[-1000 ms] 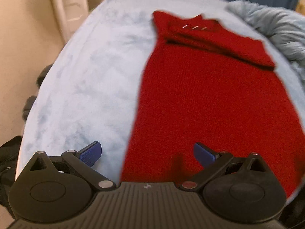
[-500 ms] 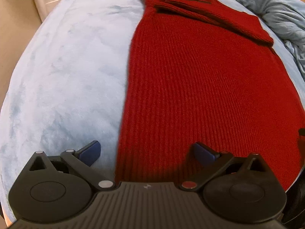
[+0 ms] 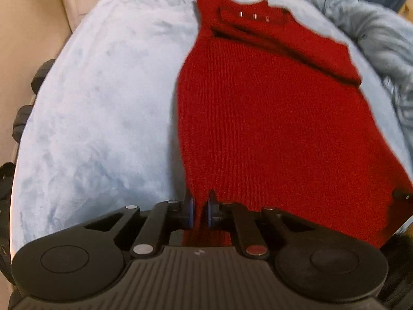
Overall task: Fold small clothes
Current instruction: 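Grasp the sweater hem with both grippers and lift it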
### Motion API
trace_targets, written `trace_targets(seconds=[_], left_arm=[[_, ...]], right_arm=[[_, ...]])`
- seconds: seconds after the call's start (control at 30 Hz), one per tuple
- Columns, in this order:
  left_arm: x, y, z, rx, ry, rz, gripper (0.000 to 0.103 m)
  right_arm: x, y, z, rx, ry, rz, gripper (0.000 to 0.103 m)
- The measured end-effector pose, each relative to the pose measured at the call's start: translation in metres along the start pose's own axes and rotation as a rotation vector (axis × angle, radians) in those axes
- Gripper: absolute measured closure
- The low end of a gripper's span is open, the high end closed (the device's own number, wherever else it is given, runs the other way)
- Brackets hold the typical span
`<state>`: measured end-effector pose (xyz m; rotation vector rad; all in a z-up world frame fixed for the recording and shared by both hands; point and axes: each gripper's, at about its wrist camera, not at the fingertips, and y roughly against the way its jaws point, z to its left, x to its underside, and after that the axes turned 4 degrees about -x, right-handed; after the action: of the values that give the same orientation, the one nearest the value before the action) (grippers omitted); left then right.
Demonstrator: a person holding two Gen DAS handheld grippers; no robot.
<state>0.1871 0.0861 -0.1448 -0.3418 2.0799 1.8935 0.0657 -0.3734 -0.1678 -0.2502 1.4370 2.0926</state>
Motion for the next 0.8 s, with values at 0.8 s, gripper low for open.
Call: trace_targets(seconds=[0.8], left_arm=[[0.118, 0.086, 0.032, 0.09, 0.08, 0.015, 0.095]], right_arm=[[0.094, 0.121, -0.005, -0.08, -0.138, -0.045, 0.086]])
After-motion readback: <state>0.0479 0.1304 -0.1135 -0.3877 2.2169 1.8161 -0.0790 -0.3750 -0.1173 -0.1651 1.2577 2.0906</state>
